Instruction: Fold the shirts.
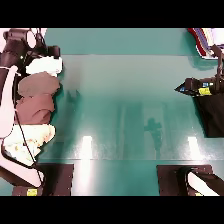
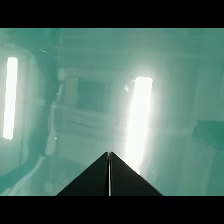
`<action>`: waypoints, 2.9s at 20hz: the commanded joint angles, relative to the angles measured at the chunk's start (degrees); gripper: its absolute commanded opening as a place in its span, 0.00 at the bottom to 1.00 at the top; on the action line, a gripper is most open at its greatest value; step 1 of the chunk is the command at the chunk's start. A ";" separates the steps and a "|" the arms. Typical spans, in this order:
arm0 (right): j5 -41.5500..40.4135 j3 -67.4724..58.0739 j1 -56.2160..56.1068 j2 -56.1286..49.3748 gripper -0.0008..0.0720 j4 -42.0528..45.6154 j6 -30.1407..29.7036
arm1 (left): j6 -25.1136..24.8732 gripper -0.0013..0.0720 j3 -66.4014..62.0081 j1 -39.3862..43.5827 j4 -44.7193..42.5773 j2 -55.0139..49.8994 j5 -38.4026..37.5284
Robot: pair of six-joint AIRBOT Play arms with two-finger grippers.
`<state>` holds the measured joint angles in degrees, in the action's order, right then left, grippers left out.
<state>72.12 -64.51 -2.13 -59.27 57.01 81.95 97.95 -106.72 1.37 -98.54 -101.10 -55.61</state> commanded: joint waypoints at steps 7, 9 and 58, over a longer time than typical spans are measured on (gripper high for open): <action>-1.90 -0.02 -0.07 0.02 0.04 -0.09 0.07 | 0.57 0.61 -0.42 -6.16 1.44 -12.28 9.53; -2.25 -0.04 -0.07 0.04 0.04 -0.11 0.07 | 0.46 0.07 -3.08 -6.16 1.42 -12.20 6.54; 11.78 -20.48 -0.04 -8.15 0.04 0.02 -1.01 | -18.01 0.06 31.21 7.28 43.12 7.39 -3.48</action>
<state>83.15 -91.46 -2.17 -66.85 56.77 80.90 81.34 -72.90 8.86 -54.50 -93.86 -58.30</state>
